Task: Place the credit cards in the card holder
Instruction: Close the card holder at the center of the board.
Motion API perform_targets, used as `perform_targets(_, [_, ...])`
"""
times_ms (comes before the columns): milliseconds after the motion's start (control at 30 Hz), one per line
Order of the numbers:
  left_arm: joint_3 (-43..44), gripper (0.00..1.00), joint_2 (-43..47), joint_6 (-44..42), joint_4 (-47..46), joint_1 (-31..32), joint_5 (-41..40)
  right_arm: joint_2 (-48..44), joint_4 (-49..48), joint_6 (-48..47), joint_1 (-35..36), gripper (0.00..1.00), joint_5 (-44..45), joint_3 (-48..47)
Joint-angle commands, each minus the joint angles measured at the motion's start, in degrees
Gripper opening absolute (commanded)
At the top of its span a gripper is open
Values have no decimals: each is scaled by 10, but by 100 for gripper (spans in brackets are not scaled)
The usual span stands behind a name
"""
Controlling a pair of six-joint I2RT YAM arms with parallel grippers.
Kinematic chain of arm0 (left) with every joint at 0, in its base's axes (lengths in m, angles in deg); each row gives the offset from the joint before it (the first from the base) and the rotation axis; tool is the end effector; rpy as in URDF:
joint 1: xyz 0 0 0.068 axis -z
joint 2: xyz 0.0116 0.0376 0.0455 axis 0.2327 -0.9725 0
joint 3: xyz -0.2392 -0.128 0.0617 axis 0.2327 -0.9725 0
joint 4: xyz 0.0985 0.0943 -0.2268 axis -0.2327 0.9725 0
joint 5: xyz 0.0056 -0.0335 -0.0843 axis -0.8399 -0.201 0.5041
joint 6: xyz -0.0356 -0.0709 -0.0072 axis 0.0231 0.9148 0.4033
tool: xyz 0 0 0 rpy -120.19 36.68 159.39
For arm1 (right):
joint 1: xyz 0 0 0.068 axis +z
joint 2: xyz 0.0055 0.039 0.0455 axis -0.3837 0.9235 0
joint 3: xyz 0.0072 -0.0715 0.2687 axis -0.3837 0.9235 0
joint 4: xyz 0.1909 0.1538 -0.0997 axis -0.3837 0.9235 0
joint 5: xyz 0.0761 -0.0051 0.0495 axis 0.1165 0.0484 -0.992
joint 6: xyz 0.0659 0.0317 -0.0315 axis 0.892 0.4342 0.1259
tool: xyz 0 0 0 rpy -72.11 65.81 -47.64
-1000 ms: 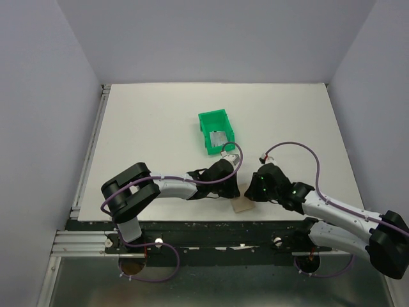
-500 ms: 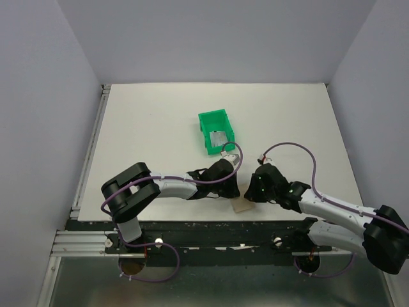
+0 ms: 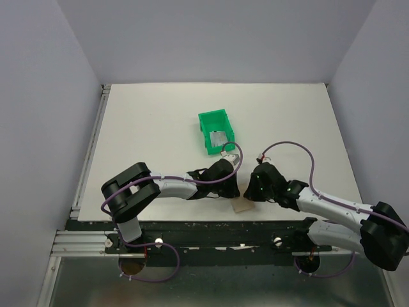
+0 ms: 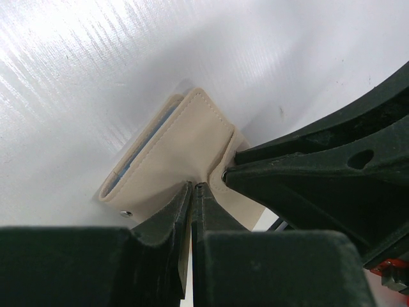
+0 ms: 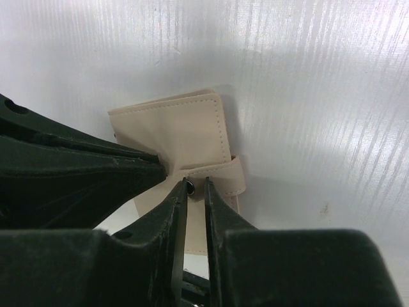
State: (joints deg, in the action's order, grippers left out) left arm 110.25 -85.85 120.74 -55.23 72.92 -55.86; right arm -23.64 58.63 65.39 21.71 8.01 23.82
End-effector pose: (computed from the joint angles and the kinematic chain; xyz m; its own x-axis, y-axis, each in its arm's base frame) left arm 0.1821 -0.3237 0.1292 -0.8799 0.0711 -0.4698 0.3774 0.7052 -0.6002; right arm 0.1591 0.1473 0.1394 -0.8596 0.1055 -0.5000 -0.1049 0.9212 0.3747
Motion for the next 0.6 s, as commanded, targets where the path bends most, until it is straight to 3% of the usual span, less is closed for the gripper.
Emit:
perform_targets(0, [-4, 15, -25, -2, 26, 3, 14, 21, 14, 14, 1, 21, 24, -16])
perform_targets(133, [-4, 15, -24, -2, 26, 3, 14, 38, 21, 17, 1, 13, 25, -25])
perform_targets(567, [-6, 14, -24, -2, 25, 2, 13, 41, 47, 27, 1, 4, 37, -5])
